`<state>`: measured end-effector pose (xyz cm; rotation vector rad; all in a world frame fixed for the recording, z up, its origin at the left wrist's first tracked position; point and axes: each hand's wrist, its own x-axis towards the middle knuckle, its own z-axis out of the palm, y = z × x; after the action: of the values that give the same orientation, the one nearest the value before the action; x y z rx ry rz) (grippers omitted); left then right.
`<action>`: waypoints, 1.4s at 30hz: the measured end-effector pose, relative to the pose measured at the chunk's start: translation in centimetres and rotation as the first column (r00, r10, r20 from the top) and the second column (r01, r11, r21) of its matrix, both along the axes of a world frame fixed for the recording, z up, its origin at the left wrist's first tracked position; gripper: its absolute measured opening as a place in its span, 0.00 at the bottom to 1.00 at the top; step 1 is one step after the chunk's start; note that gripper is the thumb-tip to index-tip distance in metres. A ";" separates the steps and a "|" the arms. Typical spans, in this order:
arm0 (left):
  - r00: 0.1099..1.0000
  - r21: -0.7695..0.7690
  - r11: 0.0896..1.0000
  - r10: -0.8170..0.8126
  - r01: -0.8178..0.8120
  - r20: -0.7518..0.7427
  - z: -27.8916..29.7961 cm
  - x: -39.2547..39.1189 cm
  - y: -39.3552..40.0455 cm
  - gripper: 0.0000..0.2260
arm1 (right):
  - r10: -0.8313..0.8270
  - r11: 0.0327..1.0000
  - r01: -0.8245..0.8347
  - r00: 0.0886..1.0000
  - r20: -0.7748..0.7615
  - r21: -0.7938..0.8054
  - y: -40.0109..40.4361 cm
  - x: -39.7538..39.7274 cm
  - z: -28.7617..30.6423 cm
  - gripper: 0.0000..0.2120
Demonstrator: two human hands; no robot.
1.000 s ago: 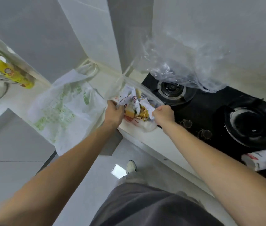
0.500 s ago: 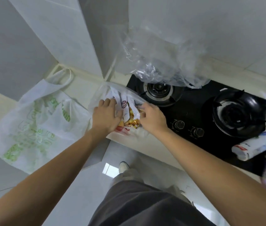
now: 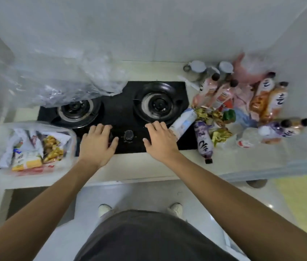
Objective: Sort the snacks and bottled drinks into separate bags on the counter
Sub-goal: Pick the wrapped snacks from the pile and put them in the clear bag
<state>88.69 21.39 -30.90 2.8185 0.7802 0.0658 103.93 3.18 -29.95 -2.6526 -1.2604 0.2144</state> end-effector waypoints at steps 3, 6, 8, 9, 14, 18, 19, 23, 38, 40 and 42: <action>0.996 -0.023 0.996 -0.084 0.085 0.030 0.0 5.1 -6.9 0.19 | -0.051 0.999 0.050 0.998 0.045 0.021 -7.2 3.7 0.7 0.22; 0.989 -0.057 0.988 -0.144 0.145 0.025 0.1 9.4 -12.9 0.20 | -0.097 0.995 0.096 0.993 0.074 0.019 -12.9 6.5 1.3 0.21; 0.983 -0.073 0.981 -0.179 0.181 0.032 0.3 11.7 -16.2 0.21 | -0.128 0.991 0.125 0.989 0.068 0.050 -15.8 8.0 1.7 0.21; 0.979 -0.079 0.976 -0.199 0.201 0.032 0.5 12.6 -17.5 0.22 | -0.148 0.988 0.143 0.987 0.068 0.065 -17.0 8.6 1.9 0.22; 0.959 -0.132 0.950 -0.282 0.282 0.024 0.7 16.4 -22.3 0.21 | -0.248 0.962 0.225 0.957 0.152 0.157 -22.1 11.6 3.0 0.18; 0.926 -0.221 0.900 -0.372 0.376 0.058 0.8 19.2 -24.9 0.20 | -0.363 0.917 0.328 0.922 0.134 0.228 -25.2 14.3 3.5 0.20; 0.918 -0.237 0.888 -0.391 0.394 0.062 0.7 20.0 -25.5 0.21 | -0.385 0.908 0.352 0.915 0.119 0.226 -25.8 14.9 3.5 0.21; 0.895 -0.351 0.825 -0.427 0.444 0.127 0.6 23.7 -28.1 0.22 | -0.437 0.885 0.430 0.900 -0.001 0.178 -27.3 16.9 3.1 0.26; 0.831 -0.565 0.625 -0.503 0.539 0.236 3.8 41.3 -30.9 0.17 | -0.447 0.821 0.519 0.844 -0.297 0.239 -30.7 19.8 0.9 0.18; 0.780 -0.620 0.541 -0.594 0.568 0.195 5.5 44.1 -33.3 0.21 | -0.439 0.821 0.510 0.852 -0.285 0.258 -31.0 20.0 0.6 0.17; 0.704 -0.628 0.489 -0.697 0.606 0.137 6.2 46.0 -35.7 0.23 | -0.418 0.818 0.493 0.863 -0.283 0.296 -31.7 20.0 0.3 0.17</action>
<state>134.73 -14.34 -24.66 2.2461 -0.3030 -0.4431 123.96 -28.57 -29.60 -2.4381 -0.5035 0.1569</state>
